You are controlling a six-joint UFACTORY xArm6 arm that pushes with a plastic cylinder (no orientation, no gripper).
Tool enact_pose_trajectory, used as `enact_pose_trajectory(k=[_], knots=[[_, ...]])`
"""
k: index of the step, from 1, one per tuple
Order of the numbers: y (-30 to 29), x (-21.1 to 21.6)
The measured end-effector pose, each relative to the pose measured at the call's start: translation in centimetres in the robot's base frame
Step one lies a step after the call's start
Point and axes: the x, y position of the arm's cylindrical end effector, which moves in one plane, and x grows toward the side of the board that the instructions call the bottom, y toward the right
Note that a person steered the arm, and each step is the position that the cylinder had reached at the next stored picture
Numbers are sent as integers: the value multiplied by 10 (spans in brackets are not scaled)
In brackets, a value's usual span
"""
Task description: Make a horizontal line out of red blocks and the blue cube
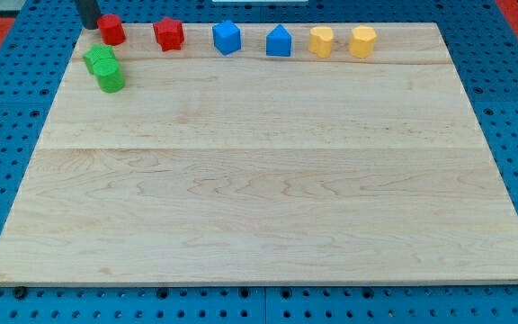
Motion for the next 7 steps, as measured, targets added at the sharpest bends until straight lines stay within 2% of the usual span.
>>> enact_pose_trajectory(k=[2, 5, 7], knots=[[12, 8], [-7, 30], [-16, 15]])
